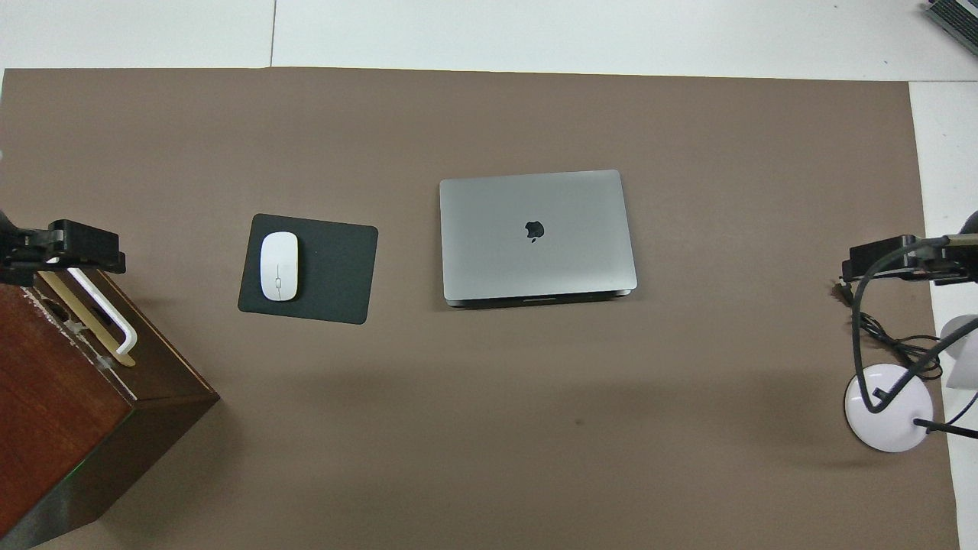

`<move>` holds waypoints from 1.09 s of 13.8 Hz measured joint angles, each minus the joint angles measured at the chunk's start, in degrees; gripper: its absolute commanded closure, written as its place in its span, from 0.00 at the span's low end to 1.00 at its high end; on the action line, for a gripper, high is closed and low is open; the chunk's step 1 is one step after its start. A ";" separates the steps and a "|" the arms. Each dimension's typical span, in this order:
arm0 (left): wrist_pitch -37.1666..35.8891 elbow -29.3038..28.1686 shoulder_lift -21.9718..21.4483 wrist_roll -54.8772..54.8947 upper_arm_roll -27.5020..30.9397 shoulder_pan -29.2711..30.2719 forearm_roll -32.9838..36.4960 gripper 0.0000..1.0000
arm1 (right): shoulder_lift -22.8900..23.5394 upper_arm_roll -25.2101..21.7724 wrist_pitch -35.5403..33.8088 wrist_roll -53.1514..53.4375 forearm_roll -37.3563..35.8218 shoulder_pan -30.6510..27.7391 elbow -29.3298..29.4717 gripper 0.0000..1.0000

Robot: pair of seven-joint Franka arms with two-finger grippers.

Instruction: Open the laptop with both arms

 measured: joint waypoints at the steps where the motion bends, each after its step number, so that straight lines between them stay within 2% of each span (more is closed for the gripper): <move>1: 0.00 0.00 0.00 0.01 0.00 0.00 0.00 0.00 | 0.00 0.00 0.00 0.00 0.00 0.00 0.00 0.00; 15: -0.01 0.00 0.00 2.52 1.00 0.22 0.00 0.00 | -0.01 -0.06 0.01 0.00 0.00 0.00 0.00 0.00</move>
